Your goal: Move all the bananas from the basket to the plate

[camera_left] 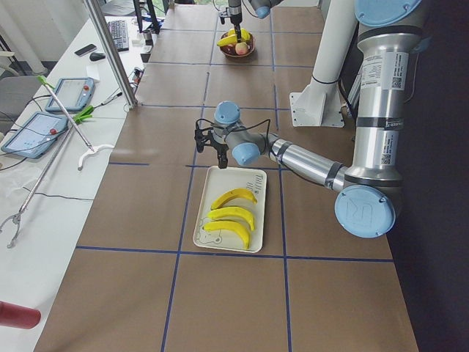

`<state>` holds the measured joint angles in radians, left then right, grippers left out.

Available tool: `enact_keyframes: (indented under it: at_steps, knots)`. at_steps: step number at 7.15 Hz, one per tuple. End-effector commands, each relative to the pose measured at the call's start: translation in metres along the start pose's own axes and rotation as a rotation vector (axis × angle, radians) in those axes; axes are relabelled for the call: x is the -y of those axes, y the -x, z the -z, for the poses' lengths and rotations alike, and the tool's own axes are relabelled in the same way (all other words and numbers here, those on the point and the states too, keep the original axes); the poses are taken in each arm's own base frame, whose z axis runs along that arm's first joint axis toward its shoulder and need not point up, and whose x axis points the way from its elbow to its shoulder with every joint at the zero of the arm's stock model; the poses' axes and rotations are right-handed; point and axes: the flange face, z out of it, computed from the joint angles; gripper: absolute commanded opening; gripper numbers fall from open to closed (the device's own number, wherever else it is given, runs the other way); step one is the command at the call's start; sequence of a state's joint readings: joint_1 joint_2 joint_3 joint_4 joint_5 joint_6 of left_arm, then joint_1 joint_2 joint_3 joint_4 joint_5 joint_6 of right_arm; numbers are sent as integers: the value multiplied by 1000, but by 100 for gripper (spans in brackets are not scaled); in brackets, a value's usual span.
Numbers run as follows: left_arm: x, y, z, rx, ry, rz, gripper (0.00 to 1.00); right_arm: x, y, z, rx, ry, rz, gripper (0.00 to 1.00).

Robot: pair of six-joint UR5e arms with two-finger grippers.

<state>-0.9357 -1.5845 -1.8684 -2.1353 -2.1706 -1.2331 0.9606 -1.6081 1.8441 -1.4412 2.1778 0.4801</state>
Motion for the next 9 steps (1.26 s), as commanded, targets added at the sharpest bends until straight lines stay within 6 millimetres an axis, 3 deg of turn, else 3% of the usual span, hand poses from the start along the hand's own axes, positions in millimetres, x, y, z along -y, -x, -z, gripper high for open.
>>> enact_keyframes:
  at_steps: [1, 2, 3, 4, 6, 7, 9]
  knots:
    - [0, 0, 0, 0, 0, 0, 99, -3, 2, 7, 4, -12, 4, 0]
    - [0, 0, 0, 0, 0, 0, 99, -9, 7, 18, 17, -24, 14, 0]
    - [0, -1, 1, -2, -1, -2, 99, -17, 5, 43, 33, -63, 12, 0]
    - [0, -1, 1, -3, 1, -2, 99, -36, 5, 77, 51, -113, 16, 0]
    - [0, -1, 1, -3, 1, 0, 99, -45, 9, 140, 225, -160, -6, 0]
    - [1, -5, 1, -10, -2, -4, 99, -39, 22, 160, 325, -153, 6, 0]
    - [-2, -37, -2, -51, 7, 66, 99, 7, 96, 218, 475, -207, -113, 0]
